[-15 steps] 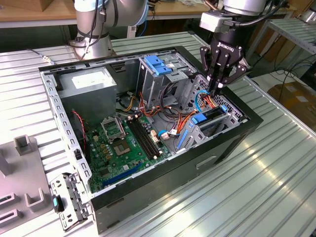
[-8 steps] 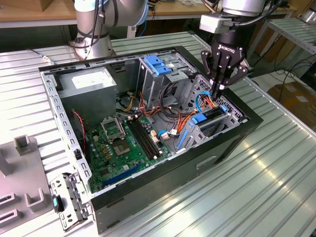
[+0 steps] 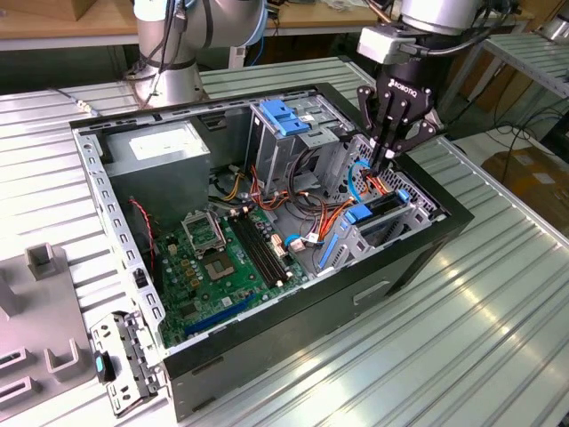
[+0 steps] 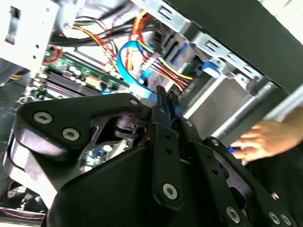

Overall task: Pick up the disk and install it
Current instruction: 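Insert the second disk wire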

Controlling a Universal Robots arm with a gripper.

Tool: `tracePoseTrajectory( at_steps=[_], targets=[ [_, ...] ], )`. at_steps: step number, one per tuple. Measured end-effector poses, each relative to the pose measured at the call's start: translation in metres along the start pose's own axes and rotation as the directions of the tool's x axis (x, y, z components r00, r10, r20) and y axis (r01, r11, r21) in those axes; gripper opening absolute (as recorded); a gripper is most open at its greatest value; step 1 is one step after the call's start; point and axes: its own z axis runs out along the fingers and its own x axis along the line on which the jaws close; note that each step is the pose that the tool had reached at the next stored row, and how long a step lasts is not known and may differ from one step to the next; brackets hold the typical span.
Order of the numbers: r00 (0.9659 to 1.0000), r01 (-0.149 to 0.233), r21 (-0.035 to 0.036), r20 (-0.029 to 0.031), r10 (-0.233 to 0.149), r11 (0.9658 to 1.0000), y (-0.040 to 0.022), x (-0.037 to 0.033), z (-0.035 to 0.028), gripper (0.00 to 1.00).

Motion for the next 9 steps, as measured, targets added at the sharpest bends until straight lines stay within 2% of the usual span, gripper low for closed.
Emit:
tracePoseTrajectory(
  at_steps=[2, 4, 7, 9],
  targets=[
    [1.0, 0.001, 0.0005, 0.0092, -0.001, 1.0, 0.002, 0.0029, 0.001, 0.16],
    [0.9999, 0.003, 0.0014, 0.0152, -0.003, 1.0, 0.0043, 0.0077, 0.0023, 0.16],
    [0.9998, 0.004, 0.0033, 0.0184, -0.005, 1.0, 0.0062, 0.0112, 0.0044, 0.16],
    [0.9998, 0.005, 0.0036, 0.0182, -0.005, 1.0, 0.0061, 0.0112, 0.0045, 0.16]
  ],
)
